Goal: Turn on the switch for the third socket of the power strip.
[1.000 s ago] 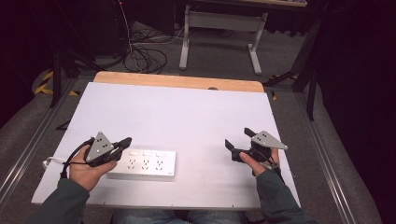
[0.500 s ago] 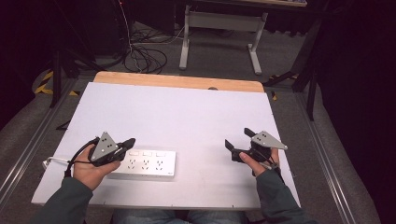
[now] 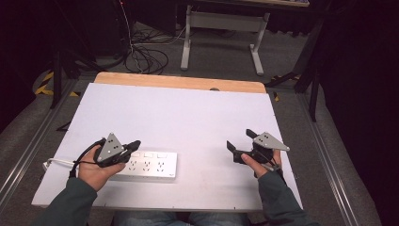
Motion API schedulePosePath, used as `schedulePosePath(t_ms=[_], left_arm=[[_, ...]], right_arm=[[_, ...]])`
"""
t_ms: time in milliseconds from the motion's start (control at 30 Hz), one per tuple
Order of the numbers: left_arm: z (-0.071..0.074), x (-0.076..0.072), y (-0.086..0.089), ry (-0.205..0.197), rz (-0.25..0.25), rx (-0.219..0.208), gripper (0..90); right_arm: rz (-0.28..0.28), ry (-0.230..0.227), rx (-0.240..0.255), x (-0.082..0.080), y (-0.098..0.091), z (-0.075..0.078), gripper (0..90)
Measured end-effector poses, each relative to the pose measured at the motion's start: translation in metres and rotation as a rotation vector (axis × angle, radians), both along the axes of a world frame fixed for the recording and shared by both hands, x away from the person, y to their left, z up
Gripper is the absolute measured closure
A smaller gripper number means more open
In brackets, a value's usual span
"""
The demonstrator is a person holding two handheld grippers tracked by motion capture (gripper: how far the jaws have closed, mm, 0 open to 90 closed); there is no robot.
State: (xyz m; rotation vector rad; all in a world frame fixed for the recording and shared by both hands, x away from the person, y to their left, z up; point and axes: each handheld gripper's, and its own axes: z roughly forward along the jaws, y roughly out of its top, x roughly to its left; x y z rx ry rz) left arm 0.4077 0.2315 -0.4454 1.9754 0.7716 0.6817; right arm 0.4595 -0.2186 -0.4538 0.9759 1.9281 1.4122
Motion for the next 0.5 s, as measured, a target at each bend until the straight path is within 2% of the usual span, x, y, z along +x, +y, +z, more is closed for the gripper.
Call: schedulePosePath(t_ms=[500], left_arm=[[-0.0011,0.0023,-0.0075,0.008,-0.024,0.015,90.0]], right_arm=[[0.001,-0.002,-0.003,0.0,-0.0006,0.0002,9.9]])
